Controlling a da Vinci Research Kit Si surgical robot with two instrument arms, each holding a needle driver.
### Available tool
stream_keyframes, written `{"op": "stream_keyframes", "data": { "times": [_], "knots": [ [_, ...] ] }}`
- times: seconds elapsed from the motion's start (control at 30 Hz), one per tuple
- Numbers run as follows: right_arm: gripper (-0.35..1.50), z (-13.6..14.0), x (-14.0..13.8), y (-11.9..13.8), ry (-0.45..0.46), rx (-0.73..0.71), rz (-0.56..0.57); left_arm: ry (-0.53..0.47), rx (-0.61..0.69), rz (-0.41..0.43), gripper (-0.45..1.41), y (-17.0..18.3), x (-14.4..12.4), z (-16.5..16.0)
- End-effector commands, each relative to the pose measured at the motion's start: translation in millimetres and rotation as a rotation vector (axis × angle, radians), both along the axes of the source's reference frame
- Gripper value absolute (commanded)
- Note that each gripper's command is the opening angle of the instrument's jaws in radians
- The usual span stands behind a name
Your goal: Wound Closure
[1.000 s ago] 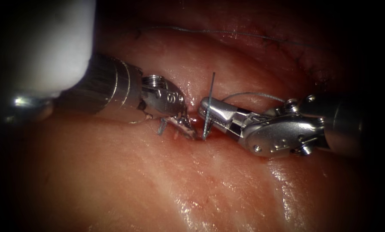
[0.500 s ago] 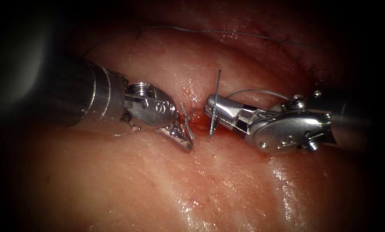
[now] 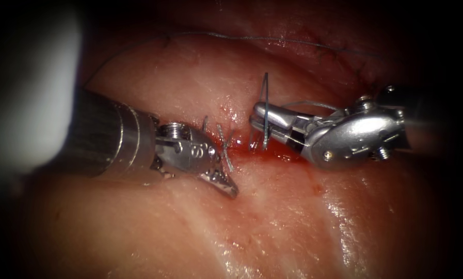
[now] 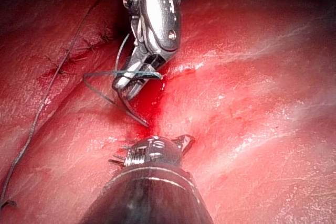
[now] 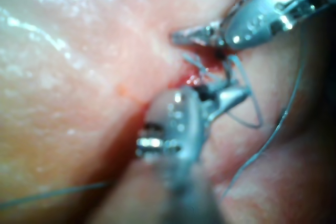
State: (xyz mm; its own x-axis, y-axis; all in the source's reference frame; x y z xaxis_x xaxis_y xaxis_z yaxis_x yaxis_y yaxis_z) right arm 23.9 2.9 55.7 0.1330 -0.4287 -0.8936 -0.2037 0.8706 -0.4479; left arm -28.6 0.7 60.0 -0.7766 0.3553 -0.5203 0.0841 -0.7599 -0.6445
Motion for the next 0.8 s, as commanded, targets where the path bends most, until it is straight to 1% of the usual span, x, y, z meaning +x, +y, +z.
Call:
{"op": "stream_keyframes", "data": {
  "times": [0.03,0.2,0.53,0.8],
  "knots": [
    [-0.35,0.9,0.5,0.1,0.009,0.008,-0.008,-0.004,0.002,-0.002,-0.35,-0.7,-0.3,0.6],
    [-0.35,1.0,0.4,0.4,0.037,0.049,-0.033,-0.009,0.0,-0.007,-0.35,-1.2,0.2,0.0],
    [-0.35,1.3,0.2,1.0,0.084,0.09,-0.084,-0.004,-0.002,-0.012,-0.35,-2.0,-0.2,-0.9],
    [-0.35,1.2,0.2,1.7,0.115,0.124,-0.175,-0.001,-0.007,-0.014,-0.33,-2.0,-0.2,-0.8]
  ]
}}
